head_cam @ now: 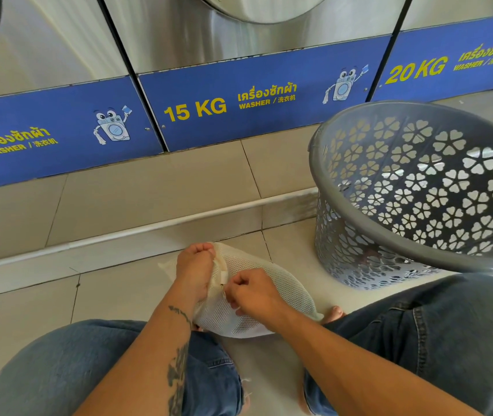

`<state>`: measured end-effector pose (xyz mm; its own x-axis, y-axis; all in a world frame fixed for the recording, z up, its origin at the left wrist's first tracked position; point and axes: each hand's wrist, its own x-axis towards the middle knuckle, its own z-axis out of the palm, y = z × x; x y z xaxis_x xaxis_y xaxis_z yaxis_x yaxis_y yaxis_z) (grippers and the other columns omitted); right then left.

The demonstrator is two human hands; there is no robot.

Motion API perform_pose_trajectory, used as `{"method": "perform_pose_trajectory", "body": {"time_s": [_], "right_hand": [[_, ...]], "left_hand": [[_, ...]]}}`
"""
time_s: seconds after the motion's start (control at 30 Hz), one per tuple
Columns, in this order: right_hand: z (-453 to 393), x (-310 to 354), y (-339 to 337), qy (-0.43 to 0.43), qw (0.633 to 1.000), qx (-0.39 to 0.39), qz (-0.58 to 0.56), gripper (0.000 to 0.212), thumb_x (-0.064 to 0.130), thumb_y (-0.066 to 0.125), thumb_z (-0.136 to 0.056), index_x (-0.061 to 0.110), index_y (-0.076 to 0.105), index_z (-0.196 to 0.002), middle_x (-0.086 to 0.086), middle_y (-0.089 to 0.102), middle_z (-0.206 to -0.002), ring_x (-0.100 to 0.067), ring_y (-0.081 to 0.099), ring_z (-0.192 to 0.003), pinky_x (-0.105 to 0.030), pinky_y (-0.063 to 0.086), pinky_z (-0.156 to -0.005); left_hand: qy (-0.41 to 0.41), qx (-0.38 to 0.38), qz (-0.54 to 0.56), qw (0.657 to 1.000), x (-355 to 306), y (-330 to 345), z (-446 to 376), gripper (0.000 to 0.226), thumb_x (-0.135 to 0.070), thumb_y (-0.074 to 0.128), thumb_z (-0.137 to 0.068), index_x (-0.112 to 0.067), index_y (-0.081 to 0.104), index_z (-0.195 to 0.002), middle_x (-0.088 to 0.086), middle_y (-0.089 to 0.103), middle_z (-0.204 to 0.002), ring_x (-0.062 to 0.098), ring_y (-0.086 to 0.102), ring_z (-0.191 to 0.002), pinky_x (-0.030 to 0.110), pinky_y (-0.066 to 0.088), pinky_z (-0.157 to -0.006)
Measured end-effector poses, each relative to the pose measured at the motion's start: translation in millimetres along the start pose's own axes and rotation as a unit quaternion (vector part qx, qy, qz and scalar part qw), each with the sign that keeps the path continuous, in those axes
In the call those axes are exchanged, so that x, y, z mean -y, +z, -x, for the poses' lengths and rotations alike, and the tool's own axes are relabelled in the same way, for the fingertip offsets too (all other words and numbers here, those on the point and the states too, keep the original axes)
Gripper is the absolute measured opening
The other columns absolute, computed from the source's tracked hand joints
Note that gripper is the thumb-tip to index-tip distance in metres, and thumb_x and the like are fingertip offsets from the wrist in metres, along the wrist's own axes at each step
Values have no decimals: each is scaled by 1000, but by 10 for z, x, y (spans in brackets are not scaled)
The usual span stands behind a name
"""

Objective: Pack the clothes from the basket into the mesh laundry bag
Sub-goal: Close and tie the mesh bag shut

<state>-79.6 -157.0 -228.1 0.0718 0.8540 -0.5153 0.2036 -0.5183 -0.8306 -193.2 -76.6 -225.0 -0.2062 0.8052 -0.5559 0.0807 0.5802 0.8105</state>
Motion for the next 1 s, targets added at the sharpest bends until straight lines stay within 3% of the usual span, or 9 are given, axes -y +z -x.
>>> {"method": "perform_pose_trajectory", "body": {"time_s": [0.2, 0.3, 0.37, 0.43, 0.57, 0.7, 0.8, 0.87, 1.0], "right_hand": [[-13, 15, 66, 28, 998, -1, -63, 26, 18, 66, -92, -8, 70, -89, -8, 62, -71, -15, 59, -63, -24, 54, -54], [3, 28, 54, 45, 991, 44, -122, 16, 13, 65, -92, 5, 67, -79, -6, 57, -68, -16, 54, -61, -25, 52, -56], [-2, 10, 10, 42, 986, 80, -142, 22, 10, 65, -91, 12, 63, -69, -5, 55, -65, -15, 51, -57, -27, 50, -54], [-2, -1, -29, 47, 985, 105, -126, 26, 8, 65, -90, 14, 61, -65, -4, 54, -62, -15, 50, -55, -28, 49, -54], [98, -57, -19, 49, 985, 164, -6, 15, 5, 61, -90, 8, 62, -75, -7, 56, -64, -15, 53, -55, -25, 51, -52], [64, -100, -57, 63, 992, 105, -38, 19, 6, 62, -91, 12, 65, -73, -7, 61, -67, -17, 59, -63, -31, 56, -61], [-102, -90, -222, 31, 998, 57, 26, 17, 6, 60, -87, 16, 66, -75, -3, 63, -74, -19, 60, -71, -34, 54, -66], [-226, -105, -339, 25, 996, 3, 80, 16, 7, 58, -85, 21, 66, -85, 2, 65, -90, -18, 62, -83, -32, 52, -70], [-486, -91, -498, 26, 987, -67, 141, 21, 11, 59, -85, 24, 59, -103, -3, 64, -107, -21, 63, -92, -30, 51, -68]], "left_hand": [[8, -1, -13, 1000, 16, 6, -4, 15, -7, 58, -88, -16, 69, -92, 7, 66, -86, 23, 56, -73, 46, 56, -81], [30, -6, -12, 999, -8, -22, -1, 16, -6, 60, -86, -19, 69, -89, 7, 65, -83, 22, 54, -69, 38, 51, -69], [45, -8, -9, 999, -30, -42, -6, 16, -6, 61, -85, -20, 68, -88, 8, 65, -82, 23, 54, -69, 36, 49, -66], [54, -10, -14, 998, -52, -49, -16, 16, -5, 62, -86, -20, 67, -90, 8, 65, -81, 22, 54, -65, 35, 48, -64], [72, -15, -11, 997, -137, -52, -11, 14, -6, 62, -86, -18, 66, -93, 8, 65, -80, 19, 54, -61, 33, 49, -64], [85, -21, -40, 995, -217, -71, -15, 14, -9, 61, -87, -18, 66, -97, 5, 67, -83, 19, 56, -65, 32, 49, -63], [100, -12, -18, 995, -297, -139, -28, 20, -3, 60, -85, -17, 66, -98, 5, 73, -95, 19, 67, -79, 30, 54, -71], [127, -9, -37, 991, -386, -245, -43, 26, -1, 55, -88, -17, 67, -105, 0, 71, -106, 11, 65, -87, 22, 49, -71], [131, -123, -153, 972, -241, -567, -28, 37, -6, 55, -86, -24, 61, -118, -1, 57, -122, 19, 56, -106, 30, 46, -83]]}}
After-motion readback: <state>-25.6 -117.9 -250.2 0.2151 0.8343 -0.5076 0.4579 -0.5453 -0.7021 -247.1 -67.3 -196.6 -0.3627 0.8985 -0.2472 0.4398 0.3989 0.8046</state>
